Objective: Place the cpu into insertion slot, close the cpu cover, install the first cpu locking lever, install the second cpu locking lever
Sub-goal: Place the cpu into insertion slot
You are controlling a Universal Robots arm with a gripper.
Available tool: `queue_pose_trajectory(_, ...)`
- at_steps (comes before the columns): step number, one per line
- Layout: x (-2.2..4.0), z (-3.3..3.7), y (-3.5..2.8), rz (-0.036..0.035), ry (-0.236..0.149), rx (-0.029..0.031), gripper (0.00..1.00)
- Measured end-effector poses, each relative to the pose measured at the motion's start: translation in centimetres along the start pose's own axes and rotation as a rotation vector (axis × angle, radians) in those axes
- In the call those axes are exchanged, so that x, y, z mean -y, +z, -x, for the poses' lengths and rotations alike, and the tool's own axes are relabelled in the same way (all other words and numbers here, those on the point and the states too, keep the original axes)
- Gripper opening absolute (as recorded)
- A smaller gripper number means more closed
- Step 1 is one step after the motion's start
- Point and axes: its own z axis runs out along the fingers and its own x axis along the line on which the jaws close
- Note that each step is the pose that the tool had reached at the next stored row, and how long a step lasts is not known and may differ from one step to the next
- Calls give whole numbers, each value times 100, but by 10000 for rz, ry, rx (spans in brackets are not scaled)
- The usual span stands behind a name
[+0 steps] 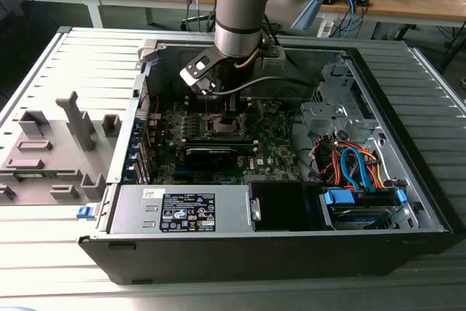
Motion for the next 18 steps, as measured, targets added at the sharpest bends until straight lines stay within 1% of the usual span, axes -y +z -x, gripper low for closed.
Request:
queue_pose_trajectory(3,8,7,-205,-2,0,2,11)
queue_pose_trajectory(7,13,11,-358,-1,-6,2,11)
queue_pose_trajectory(11,16,13,-435,-1,-7,1,11)
queue_pose_trajectory(15,17,15,-483,-2,-8,-4,11)
queue_pose_trajectory(18,17,15,-493,1,-8,-10,11)
